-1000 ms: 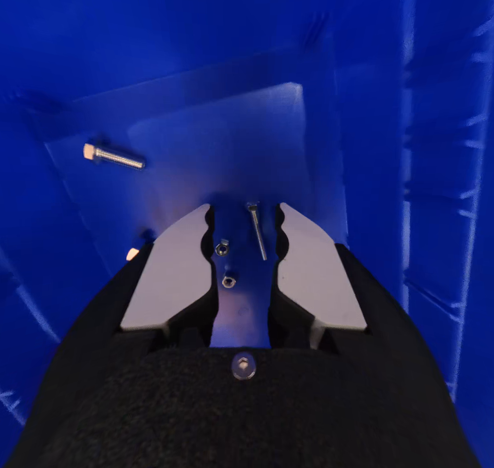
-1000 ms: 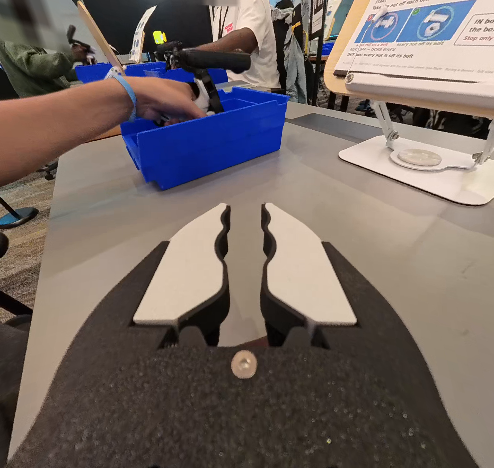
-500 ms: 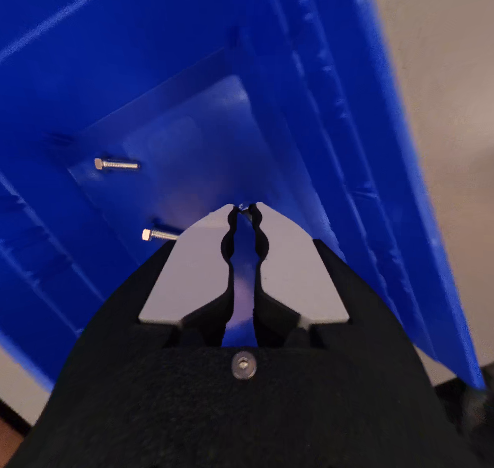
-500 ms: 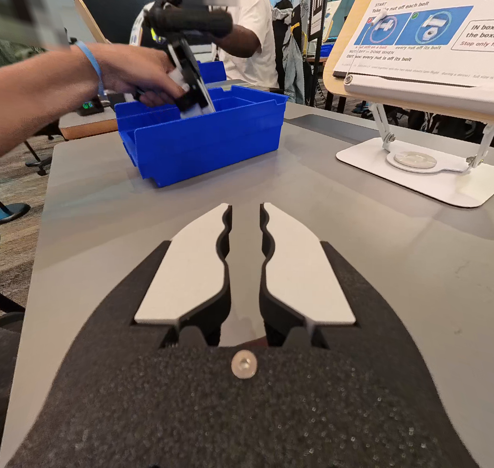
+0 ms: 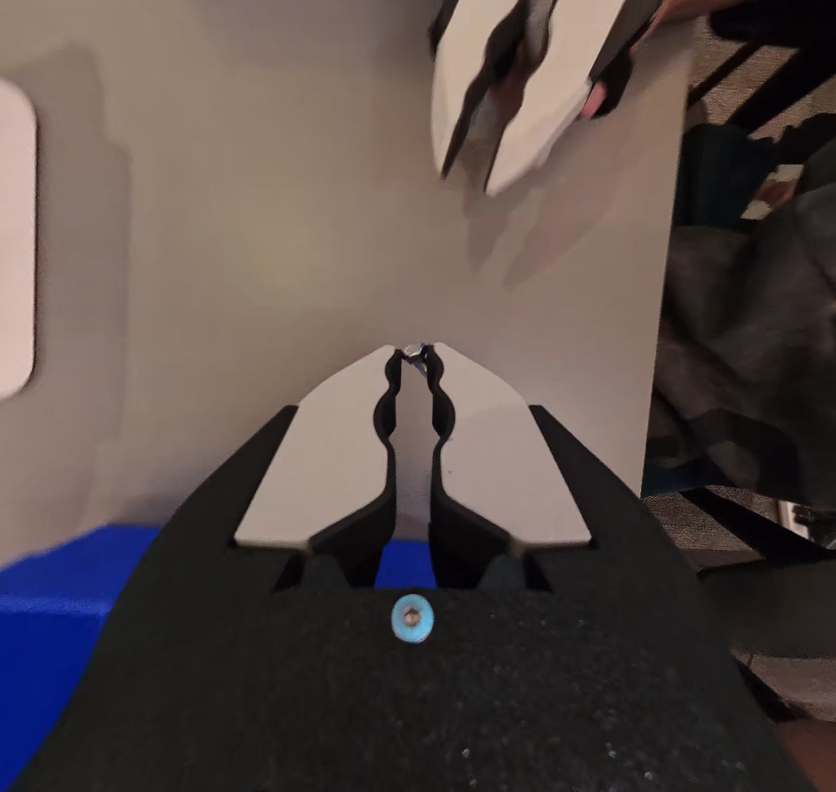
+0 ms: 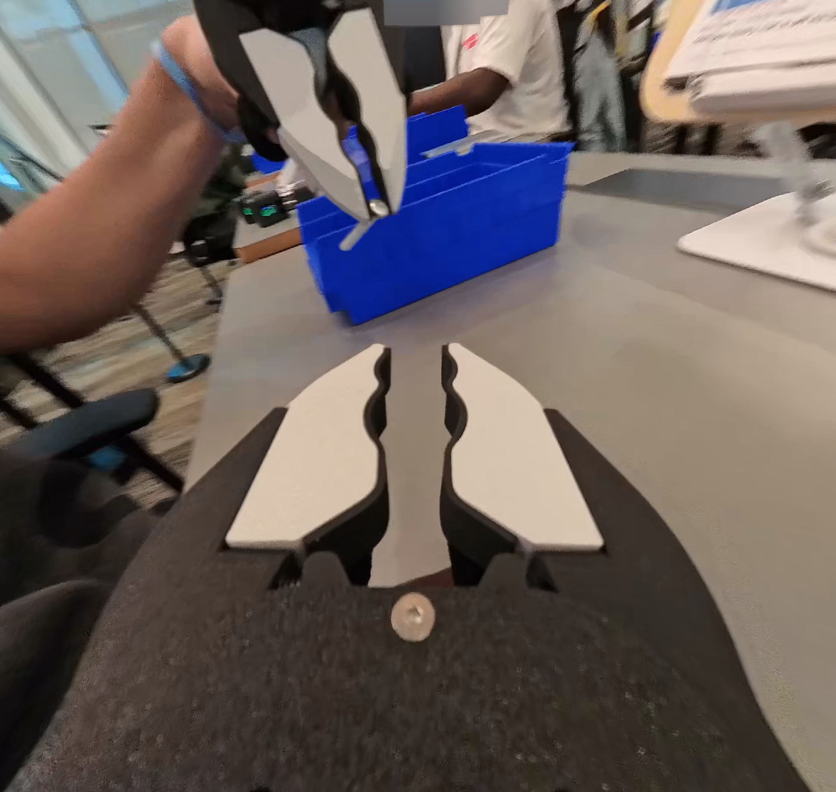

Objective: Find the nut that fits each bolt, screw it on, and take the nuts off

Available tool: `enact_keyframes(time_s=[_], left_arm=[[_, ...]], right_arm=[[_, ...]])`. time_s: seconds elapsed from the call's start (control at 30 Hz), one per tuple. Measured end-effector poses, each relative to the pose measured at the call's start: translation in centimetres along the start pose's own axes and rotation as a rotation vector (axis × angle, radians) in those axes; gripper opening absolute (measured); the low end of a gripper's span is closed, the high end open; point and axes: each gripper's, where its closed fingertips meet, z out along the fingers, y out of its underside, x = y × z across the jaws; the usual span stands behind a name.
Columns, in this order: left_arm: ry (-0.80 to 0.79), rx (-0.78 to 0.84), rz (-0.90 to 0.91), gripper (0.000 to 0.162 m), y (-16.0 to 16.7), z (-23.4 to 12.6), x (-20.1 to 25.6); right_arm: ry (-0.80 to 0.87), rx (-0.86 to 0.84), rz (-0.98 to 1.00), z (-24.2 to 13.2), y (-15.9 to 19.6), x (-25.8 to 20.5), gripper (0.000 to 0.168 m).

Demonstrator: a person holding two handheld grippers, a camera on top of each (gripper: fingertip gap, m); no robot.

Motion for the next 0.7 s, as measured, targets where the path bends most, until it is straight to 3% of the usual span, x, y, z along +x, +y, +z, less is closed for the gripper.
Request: enact_keyframes(time_s=[0.07, 0.23, 0.4, 0.6, 0.67, 0.7], left_arm=[[0.0, -0.034, 0.04, 0.01, -1.2, 1.9, -0.1], [0.017, -0.28, 0.089, 0.01, -0.1, 8.6, -2.0], [0.147, -0.335, 0.158, 0.01, 0.1, 13.2, -2.5], [0.235, -0.35, 0.277, 0.011, 0.1, 14.7, -1.6], [0.217, -0.356, 0.258, 0.035, -0.1, 13.6, -1.2], [0.195, -0.347, 0.246, 0.038, -0.1, 12.6, -1.0]], right_arm=[[-0.002, -0.003, 0.027, -0.1, 0.0, 0.3, 0.022], [0.243, 0.008, -0.039, -2.1, -0.5, 4.7, 0.021], [0.306, -0.029, 0.054, -3.7, 0.5, 6.9, 0.022], [0.245, -0.079, 0.128, -3.2, 1.3, 6.6, 0.027], [0.212, -0.126, 0.128, -2.9, 1.9, 6.1, 0.031], [0.192, -0.157, 0.119, -2.8, 2.2, 5.8, 0.032]])
